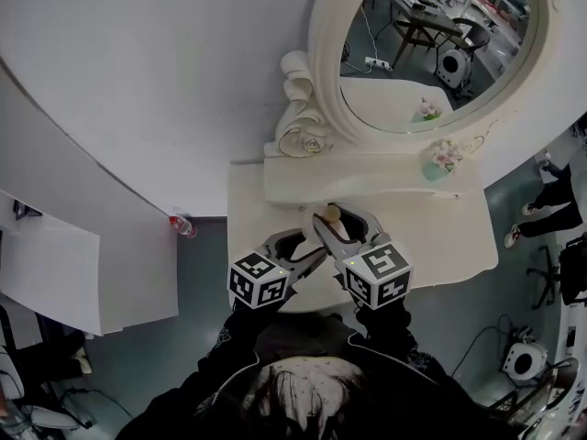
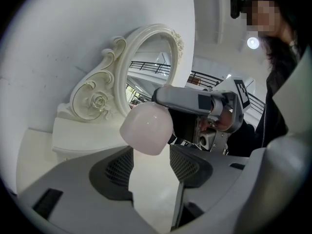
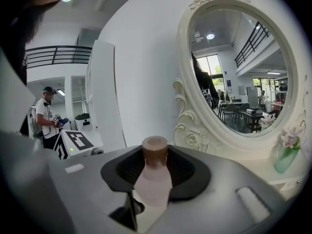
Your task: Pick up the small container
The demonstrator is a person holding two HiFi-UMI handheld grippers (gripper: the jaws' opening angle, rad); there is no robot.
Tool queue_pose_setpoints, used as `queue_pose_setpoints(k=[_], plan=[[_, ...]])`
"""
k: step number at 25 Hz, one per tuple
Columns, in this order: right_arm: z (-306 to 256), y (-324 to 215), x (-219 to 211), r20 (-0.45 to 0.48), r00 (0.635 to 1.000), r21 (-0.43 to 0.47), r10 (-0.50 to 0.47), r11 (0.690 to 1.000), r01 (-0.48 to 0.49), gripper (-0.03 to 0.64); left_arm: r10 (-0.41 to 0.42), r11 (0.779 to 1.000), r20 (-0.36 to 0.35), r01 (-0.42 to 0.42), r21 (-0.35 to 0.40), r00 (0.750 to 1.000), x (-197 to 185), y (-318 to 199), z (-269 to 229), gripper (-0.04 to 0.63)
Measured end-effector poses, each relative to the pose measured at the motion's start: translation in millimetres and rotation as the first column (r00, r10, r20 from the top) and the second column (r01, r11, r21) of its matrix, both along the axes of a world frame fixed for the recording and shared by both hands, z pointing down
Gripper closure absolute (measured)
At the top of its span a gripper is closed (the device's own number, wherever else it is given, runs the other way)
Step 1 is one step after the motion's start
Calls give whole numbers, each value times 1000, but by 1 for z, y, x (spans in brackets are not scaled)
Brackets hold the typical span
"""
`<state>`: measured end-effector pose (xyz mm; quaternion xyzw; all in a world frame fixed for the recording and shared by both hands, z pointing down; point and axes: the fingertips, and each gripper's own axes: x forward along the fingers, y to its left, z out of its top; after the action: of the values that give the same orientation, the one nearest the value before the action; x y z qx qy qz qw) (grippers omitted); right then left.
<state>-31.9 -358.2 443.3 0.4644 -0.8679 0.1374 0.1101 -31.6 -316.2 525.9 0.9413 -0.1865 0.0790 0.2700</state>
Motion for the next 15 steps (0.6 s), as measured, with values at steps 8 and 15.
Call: queue_pose_setpoints(k=[8, 15], plan=[[-4, 23, 17, -12, 1000, 13, 28, 1000, -28, 469, -1, 1000, 1, 1, 18, 1000, 16, 16, -3, 382], [-17, 60, 40, -13, 999, 43, 34, 998, -34, 469, 7, 998, 11, -8, 59, 1000, 38, 49, -14, 382]])
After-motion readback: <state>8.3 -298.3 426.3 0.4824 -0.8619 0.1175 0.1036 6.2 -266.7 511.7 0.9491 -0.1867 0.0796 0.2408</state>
